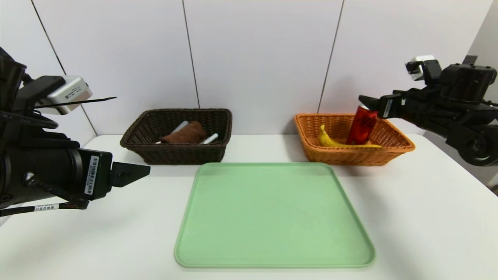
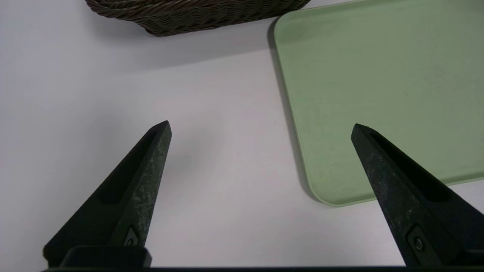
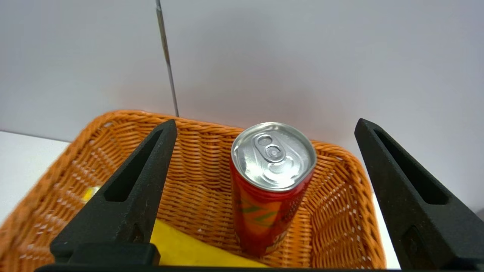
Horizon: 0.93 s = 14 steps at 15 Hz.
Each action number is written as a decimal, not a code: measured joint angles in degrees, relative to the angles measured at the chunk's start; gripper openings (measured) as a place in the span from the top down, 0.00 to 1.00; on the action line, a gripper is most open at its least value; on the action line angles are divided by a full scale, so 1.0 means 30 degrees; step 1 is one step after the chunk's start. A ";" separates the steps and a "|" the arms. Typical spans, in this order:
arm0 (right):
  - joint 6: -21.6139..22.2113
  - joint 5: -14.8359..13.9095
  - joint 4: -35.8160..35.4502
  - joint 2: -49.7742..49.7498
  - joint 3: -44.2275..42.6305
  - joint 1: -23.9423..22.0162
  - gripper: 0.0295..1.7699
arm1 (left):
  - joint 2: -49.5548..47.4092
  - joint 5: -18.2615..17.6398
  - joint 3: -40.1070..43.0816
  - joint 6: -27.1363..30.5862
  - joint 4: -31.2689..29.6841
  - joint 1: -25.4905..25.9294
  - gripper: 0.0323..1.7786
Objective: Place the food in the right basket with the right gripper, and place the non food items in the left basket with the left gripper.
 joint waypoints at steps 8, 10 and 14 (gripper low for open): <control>0.0902 -0.0175 0.8789 -0.8546 0.0500 -0.0191 0.05 | -0.2085 0.1487 -0.0037 0.0167 0.0228 0.0947 0.05; 0.0918 -0.0248 1.0821 -1.0809 0.0829 -0.0236 0.05 | -0.3117 0.1524 0.0577 0.0374 0.0256 0.1646 0.05; 0.0939 -0.0313 1.2560 -1.5145 0.2812 -0.0345 0.04 | -0.5973 0.1548 0.2564 0.1057 0.0443 0.3251 0.05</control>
